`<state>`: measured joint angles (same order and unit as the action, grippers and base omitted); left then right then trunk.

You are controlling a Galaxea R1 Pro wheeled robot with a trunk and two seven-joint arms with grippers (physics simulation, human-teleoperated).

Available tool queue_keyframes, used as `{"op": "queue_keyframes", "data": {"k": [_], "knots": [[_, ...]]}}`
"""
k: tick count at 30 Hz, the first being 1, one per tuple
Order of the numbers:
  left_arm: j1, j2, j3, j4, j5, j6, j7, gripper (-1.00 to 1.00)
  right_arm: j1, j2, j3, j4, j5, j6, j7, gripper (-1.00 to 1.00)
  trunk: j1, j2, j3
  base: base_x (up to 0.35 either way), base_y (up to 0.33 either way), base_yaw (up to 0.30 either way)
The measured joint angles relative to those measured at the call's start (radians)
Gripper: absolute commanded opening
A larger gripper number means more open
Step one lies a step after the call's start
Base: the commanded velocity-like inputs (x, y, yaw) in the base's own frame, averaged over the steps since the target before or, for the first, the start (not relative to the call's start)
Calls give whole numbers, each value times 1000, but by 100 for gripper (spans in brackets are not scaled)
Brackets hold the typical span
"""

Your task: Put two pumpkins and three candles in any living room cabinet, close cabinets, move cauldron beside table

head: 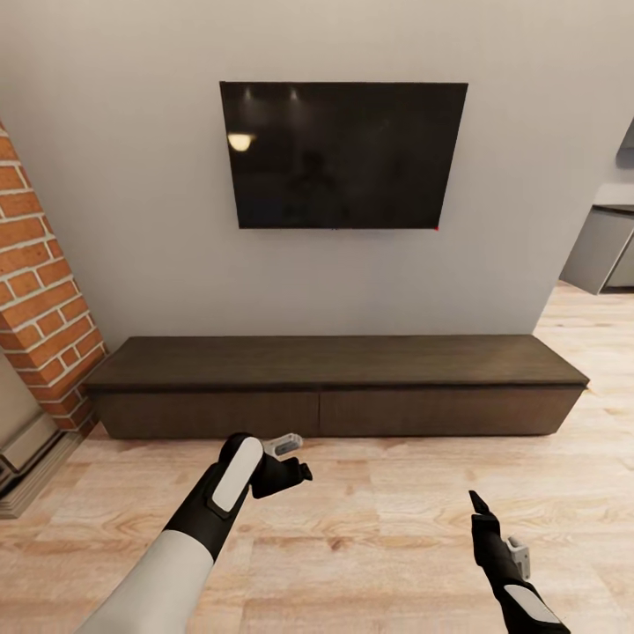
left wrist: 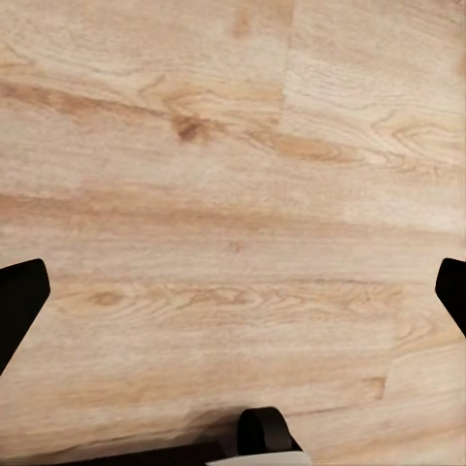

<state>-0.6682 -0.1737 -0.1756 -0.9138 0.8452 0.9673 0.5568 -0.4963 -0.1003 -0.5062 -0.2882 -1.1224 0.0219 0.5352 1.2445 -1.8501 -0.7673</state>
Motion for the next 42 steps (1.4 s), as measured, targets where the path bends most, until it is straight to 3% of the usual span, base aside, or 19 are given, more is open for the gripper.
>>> {"op": "queue_keyframes", "data": {"k": [10,15,17,20,28,33,37,42], "knots": [[0,-1,10,-44,23,1,2,100,0,13,1,0,1,2,7,100,38,-70,-31,0,0,0],[5,-1,7,-61,25,2,-7,100,0,25,1,0,2,3,14,100,38,-70,-31,2,0,0],[8,-1,5,-63,25,1,-37,100,0,28,1,0,2,3,14,100,38,-70,-31,128,0,0],[10,-1,-4,-68,23,-1,-141,100,0,31,2,0,3,3,17,100,38,-70,-31,286,0,0],[11,1,-47,-69,24,30,-186,100,0,30,25,-1,3,3,21,100,38,-70,-31,166,0,0],[11,6,-53,-68,24,66,-289,100,1,24,30,-2,3,3,22,100,38,-70,-31,198,0,0],[25,50,-52,-54,24,73,-375,100,1,21,30,-2,4,3,22,100,38,-70,-31,178,0,0],[34,96,-54,-51,37,74,-562,100,1,27,30,-2,4,1,22,100,38,-70,-31,179,0,0]]}}
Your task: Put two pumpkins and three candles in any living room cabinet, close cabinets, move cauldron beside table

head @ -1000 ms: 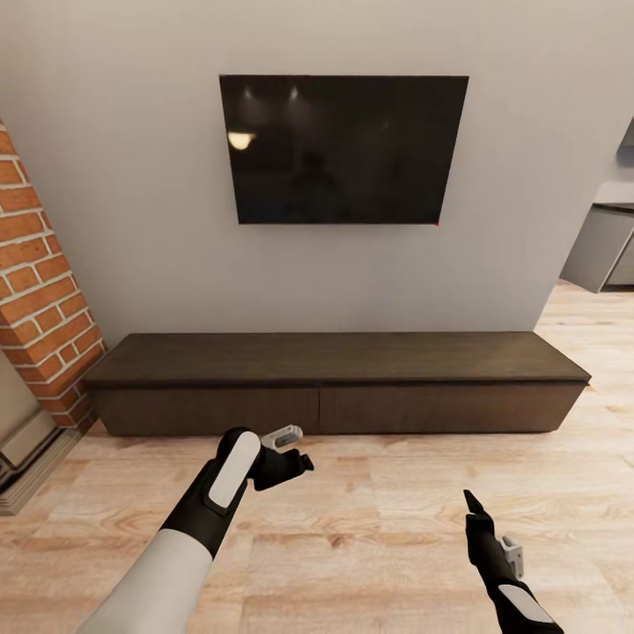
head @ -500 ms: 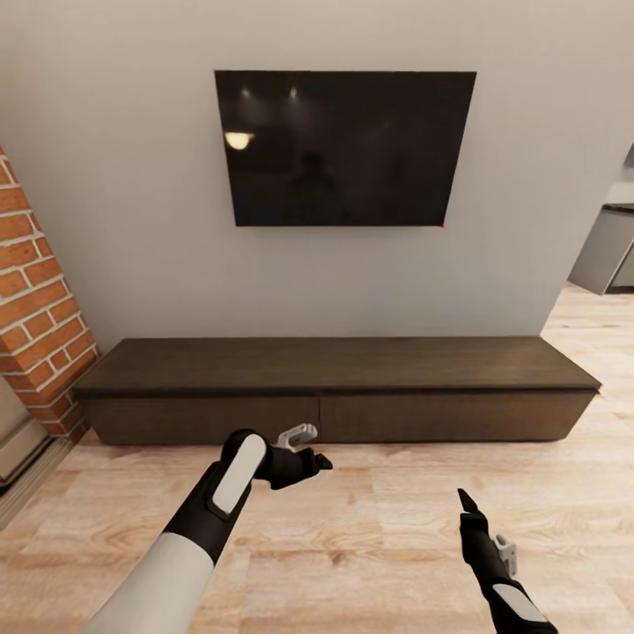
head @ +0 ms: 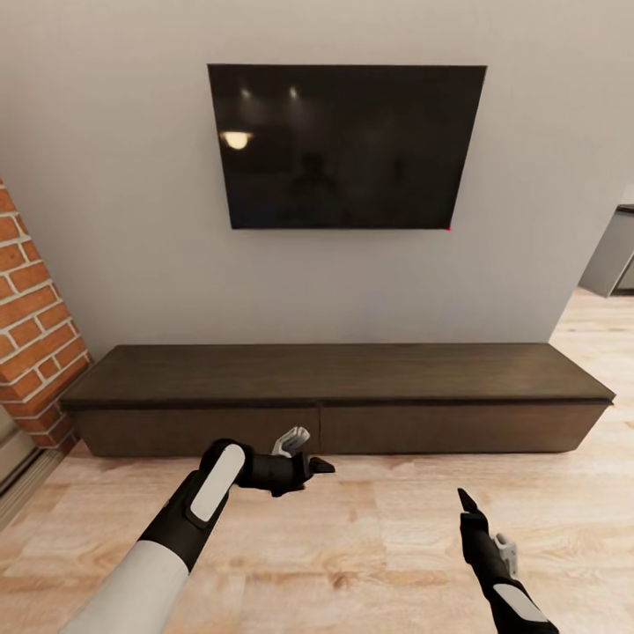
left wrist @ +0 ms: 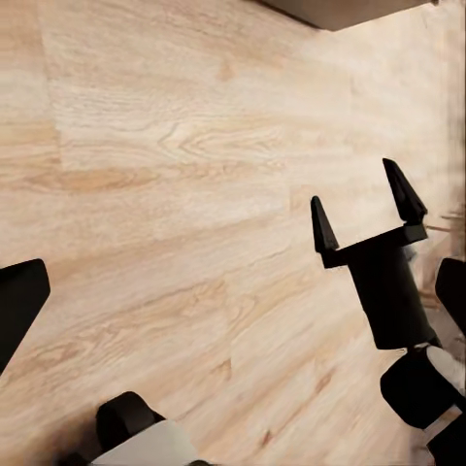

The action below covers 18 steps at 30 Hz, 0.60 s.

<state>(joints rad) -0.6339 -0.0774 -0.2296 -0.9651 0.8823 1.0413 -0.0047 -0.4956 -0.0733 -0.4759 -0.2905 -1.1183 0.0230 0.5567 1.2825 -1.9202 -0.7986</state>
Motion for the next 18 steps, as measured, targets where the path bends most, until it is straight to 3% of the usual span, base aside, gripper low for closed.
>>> {"op": "queue_keyframes", "data": {"k": [4,8,13,18], "knots": [[3,10,-1,16,4,0,-43,100,0,2,0,-1,0,-1,0,100,0,0,0,253,1,0],[12,3,-1,22,5,-2,-54,100,0,3,1,-1,0,-1,0,100,0,0,0,309,93,0],[24,1,-2,23,7,-2,-73,100,0,1,2,-1,0,1,0,100,0,0,0,312,188,0],[27,2,-3,23,9,-2,-144,100,0,2,2,-1,0,1,0,100,0,0,0,306,214,0]]}}
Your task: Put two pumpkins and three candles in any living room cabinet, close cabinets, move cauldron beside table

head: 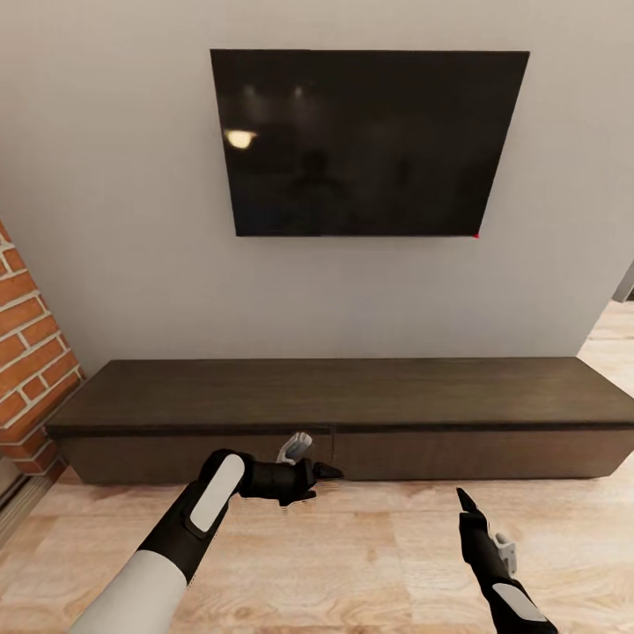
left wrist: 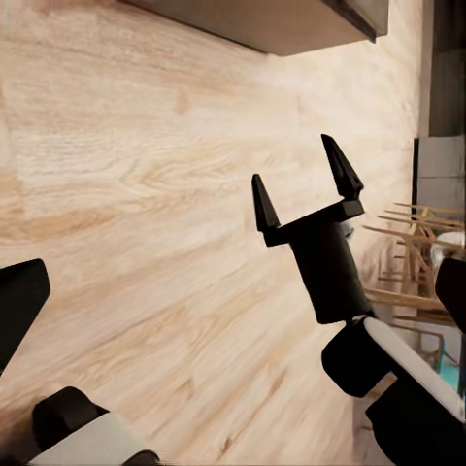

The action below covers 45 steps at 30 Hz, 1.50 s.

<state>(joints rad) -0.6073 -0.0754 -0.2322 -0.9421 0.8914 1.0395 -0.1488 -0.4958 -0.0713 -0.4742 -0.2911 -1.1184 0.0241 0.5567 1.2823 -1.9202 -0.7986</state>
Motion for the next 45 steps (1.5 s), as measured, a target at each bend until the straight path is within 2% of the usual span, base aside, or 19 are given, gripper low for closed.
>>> {"op": "queue_keyframes", "data": {"k": [7,12,15,20,26,30,35,45], "knots": [[0,0,0,0,0,0,-18,100,1,-1,-1,0,0,1,0,100,0,0,0,297,113,0],[7,0,0,0,0,-2,-24,100,1,-3,-2,0,0,1,0,100,1,0,0,50,6,0],[11,0,0,0,0,-2,-54,100,1,-7,-2,0,-1,1,0,100,1,0,0,6,1,0],[13,0,0,0,-1,-3,-102,100,1,-12,-3,0,-3,1,0,100,20,-35,-16,1,0,0],[18,-1,0,0,-1,-3,-113,100,1,-14,-3,0,-2,1,3,100,43,-77,-34,0,0,0],[19,-1,-1,0,-1,-3,-119,100,1,-19,-4,0,-1,1,54,100,58,-105,-47,0,0,0],[19,-1,-2,1,-1,-4,-143,100,2,-39,-5,1,-2,2,145,100,77,-140,-63,0,0,0],[20,-10,-2,2,-2,-5,-153,100,5,-48,-6,1,-4,1,168,100,115,-210,-94,0,0,0]]}}
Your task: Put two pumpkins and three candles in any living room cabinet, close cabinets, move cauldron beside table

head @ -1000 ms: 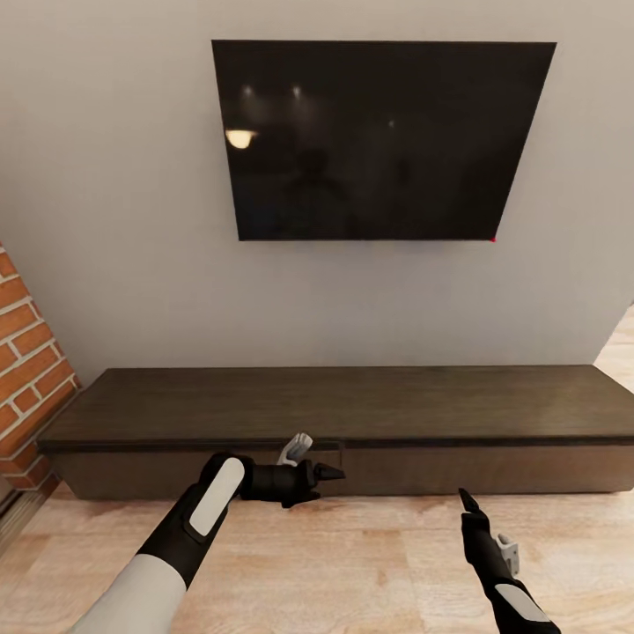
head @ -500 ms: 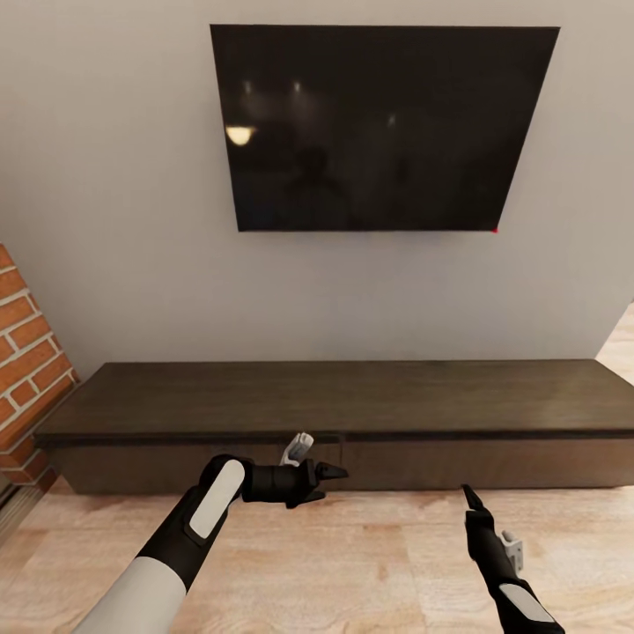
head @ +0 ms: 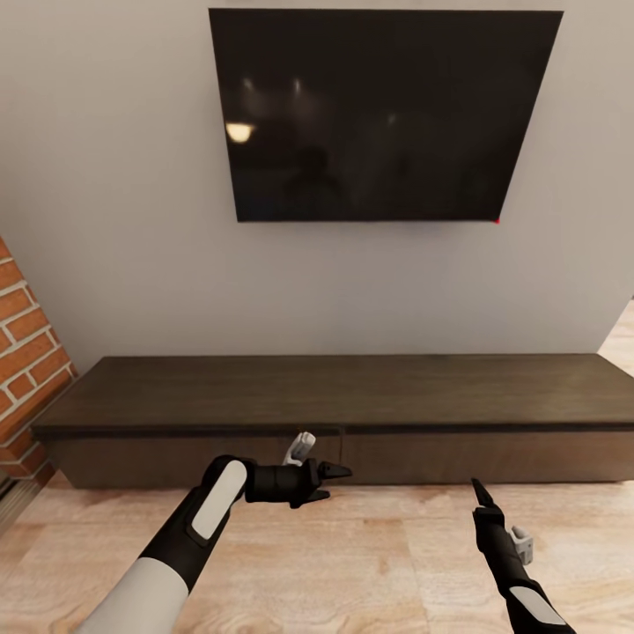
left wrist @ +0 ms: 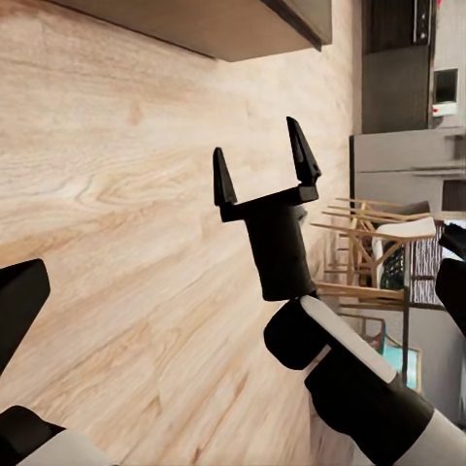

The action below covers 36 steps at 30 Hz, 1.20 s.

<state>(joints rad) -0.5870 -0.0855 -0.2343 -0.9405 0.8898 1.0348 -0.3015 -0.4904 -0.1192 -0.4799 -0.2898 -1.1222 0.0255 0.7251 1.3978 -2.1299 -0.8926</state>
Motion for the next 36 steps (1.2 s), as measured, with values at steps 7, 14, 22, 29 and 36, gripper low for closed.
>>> {"op": "queue_keyframes", "data": {"k": [7,14,22,29,36], "knots": [[0,-3,-1,0,0,0,0,100,0,1,0,0,-1,0,2,100,27,-49,-22,0,0,0],[0,-7,-1,0,0,1,-22,100,0,1,2,0,0,1,70,100,54,-98,-44,0,0,0],[1,-9,-28,0,-1,1,-34,100,0,1,2,0,0,3,119,100,84,-154,-69,0,0,0],[2,-9,-30,0,-1,1,-34,100,0,1,3,0,0,4,118,100,111,-203,-91,0,0,0],[2,-9,-30,0,-1,1,-36,100,0,3,3,0,0,4,118,100,138,-252,-113,0,0,0]]}}
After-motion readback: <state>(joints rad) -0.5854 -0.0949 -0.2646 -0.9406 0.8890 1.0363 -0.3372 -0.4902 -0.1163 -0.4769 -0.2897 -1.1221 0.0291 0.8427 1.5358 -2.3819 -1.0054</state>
